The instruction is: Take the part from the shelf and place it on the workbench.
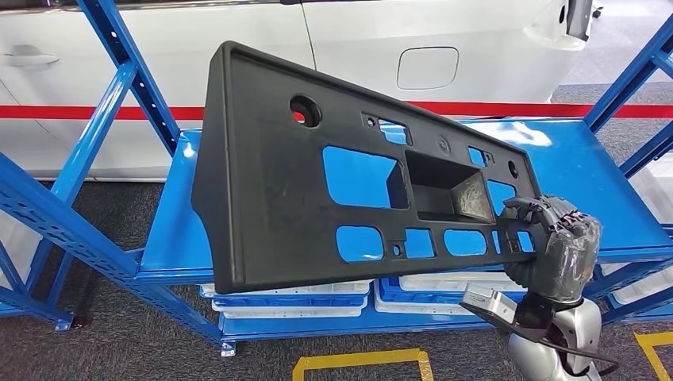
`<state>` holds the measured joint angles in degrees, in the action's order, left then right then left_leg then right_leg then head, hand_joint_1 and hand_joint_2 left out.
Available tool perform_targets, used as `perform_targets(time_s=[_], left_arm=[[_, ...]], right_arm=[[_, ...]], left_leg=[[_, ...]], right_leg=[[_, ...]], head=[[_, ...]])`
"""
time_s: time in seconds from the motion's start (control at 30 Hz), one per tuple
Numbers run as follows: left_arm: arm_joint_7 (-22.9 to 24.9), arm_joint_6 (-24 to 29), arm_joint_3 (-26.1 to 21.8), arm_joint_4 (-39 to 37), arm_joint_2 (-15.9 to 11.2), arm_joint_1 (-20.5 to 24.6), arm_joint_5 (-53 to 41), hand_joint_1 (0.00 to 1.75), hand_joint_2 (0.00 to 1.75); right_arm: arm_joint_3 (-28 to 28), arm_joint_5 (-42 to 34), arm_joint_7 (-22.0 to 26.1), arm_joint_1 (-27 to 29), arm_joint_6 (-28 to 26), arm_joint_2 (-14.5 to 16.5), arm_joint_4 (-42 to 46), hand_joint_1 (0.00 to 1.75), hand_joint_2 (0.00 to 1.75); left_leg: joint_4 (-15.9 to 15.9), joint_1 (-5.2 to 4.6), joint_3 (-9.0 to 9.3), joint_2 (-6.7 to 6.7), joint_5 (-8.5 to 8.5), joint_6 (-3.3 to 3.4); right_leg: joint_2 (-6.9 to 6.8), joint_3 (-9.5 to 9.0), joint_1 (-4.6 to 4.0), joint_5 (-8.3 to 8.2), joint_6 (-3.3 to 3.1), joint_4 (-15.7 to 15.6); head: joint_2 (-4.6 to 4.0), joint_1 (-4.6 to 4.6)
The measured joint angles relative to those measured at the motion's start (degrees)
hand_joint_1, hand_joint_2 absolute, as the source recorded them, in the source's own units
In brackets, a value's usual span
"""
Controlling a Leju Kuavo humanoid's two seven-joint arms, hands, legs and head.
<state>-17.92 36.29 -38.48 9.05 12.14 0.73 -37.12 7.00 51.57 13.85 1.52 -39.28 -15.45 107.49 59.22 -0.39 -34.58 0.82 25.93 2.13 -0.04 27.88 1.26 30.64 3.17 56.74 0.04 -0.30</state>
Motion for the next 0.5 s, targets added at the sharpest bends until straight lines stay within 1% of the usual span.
perform_targets(time_s=[0.23, 0.43, 0.5], left_arm=[[0.17, 0.37, -0.71, 0.0, 0.04, 0.01, -0.68, 0.0, 1.75], [-0.76, -0.71, -0.86, 0.0, 0.08, 0.0, -0.85, 0.0, 1.75], [-1.1, -0.61, -0.82, 0.0, 0.07, 0.05, -1.13, 0.0, 1.75]], right_arm=[[-0.9, -0.53, 0.91, 0.45, 0.0, 0.84, 0.31, 1.71, 1.75], [-2.54, -4.67, 4.47, 1.38, 0.0, 2.59, 0.81, 1.71, 1.75], [-3.11, -6.34, 5.66, 1.89, 0.0, 3.26, 1.04, 1.71, 1.75]], left_leg=[[0.0, 0.0, 0.0, 0.0, 0.0, 0.0], [0.0, 0.0, 0.0, 0.01, 0.0, 0.0], [0.18, -0.18, -0.03, 0.0, 0.18, 0.33]], right_leg=[[0.0, 0.0, 0.0, 0.0, 0.0, 0.0], [0.0, 0.0, 0.0, 0.0, 0.0, 0.0], [0.0, -0.06, 0.22, -0.1, 0.25, -0.22]], head=[[0.0, 0.0], [0.0, 0.0], [0.0, 0.0]])
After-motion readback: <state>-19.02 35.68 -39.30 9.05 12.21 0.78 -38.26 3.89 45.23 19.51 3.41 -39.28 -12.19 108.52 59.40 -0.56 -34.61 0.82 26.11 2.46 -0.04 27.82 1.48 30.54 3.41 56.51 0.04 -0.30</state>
